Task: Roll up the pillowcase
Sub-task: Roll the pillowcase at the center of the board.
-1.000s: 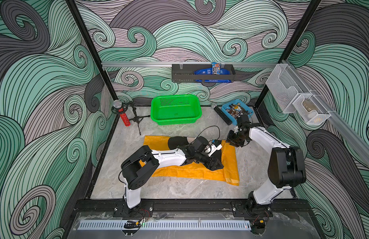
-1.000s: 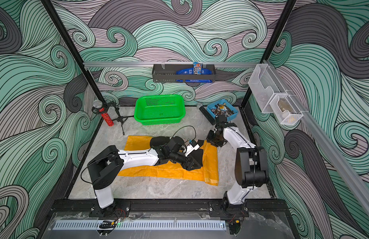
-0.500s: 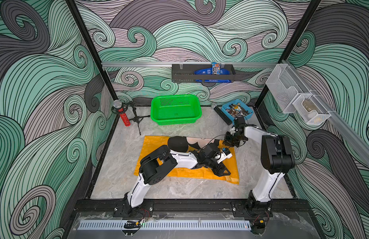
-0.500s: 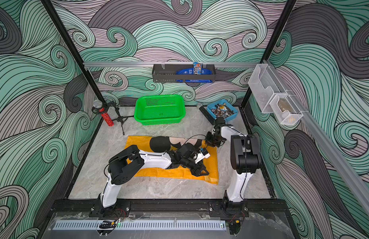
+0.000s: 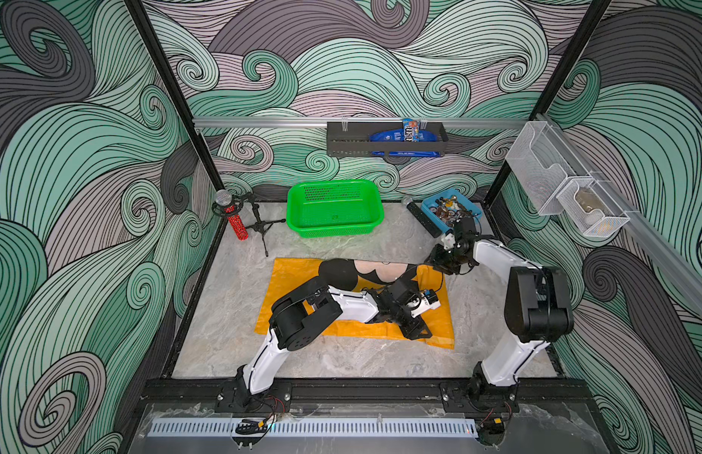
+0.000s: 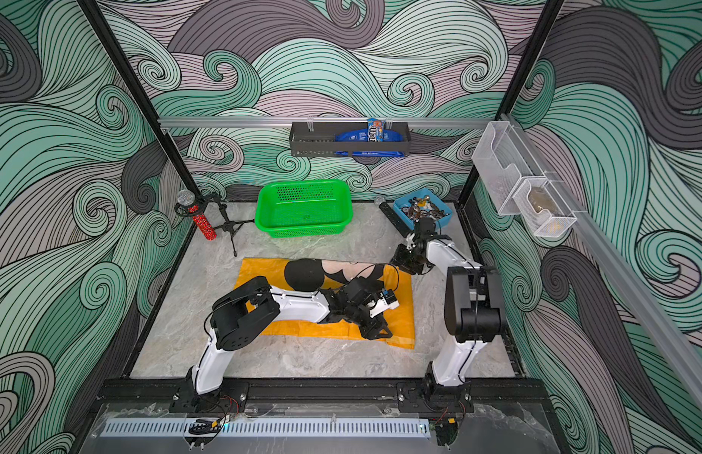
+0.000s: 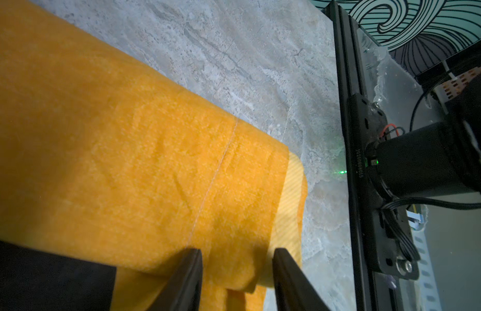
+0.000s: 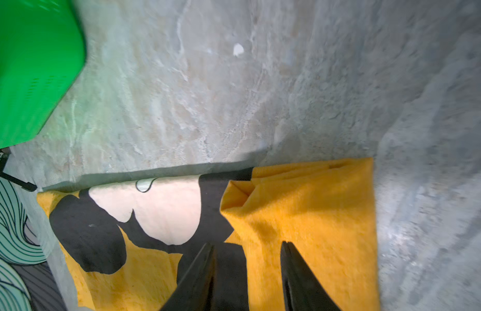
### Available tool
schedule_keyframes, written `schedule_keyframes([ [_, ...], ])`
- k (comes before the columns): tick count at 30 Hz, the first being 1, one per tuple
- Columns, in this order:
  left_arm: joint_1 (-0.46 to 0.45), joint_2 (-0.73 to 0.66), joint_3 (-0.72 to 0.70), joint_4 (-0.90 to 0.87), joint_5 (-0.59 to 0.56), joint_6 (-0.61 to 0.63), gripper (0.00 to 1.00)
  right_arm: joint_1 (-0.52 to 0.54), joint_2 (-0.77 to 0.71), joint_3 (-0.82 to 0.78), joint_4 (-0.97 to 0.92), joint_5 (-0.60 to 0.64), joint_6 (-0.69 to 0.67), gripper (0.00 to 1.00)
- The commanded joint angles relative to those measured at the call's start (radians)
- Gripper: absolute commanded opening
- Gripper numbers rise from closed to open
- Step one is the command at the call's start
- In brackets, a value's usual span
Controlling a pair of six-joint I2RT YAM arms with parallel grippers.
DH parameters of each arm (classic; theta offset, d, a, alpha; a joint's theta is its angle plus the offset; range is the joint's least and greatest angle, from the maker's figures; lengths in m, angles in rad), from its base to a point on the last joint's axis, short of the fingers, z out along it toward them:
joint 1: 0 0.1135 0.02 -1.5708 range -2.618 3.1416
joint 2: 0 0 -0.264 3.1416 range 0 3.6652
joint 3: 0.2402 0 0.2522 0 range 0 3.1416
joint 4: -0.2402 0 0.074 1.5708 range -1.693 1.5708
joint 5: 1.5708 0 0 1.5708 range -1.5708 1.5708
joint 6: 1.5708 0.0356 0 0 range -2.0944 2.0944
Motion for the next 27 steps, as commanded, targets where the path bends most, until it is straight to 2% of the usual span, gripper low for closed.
schedule_keyframes([
  [1, -0.006, -0.023, 0.013, -0.053, 0.002, 0.006, 0.49, -0.023, -0.115, -0.08, -0.061, 0.055, -0.059, 0.5],
  [4, -0.002, -0.08, -0.006, -0.014, 0.019, -0.021, 0.55, -0.055, -0.213, -0.187, -0.081, 0.058, -0.098, 0.54],
  [9, 0.009, -0.177, -0.015, -0.005, 0.033, -0.042, 0.61, -0.066, -0.316, -0.352, -0.083, 0.075, -0.069, 0.56],
  [17, 0.068, -0.308, -0.084, -0.035, 0.011, -0.022, 0.66, -0.067, -0.292, -0.421, -0.042, 0.1, -0.091, 0.56],
  [21, 0.124, -0.366, -0.148, -0.02, 0.018, -0.033, 0.66, -0.074, -0.265, -0.444, 0.018, 0.019, -0.107, 0.54],
  [27, 0.202, -0.427, -0.239, 0.002, 0.023, -0.057, 0.68, -0.079, -0.244, -0.45, 0.064, -0.018, -0.129, 0.48],
])
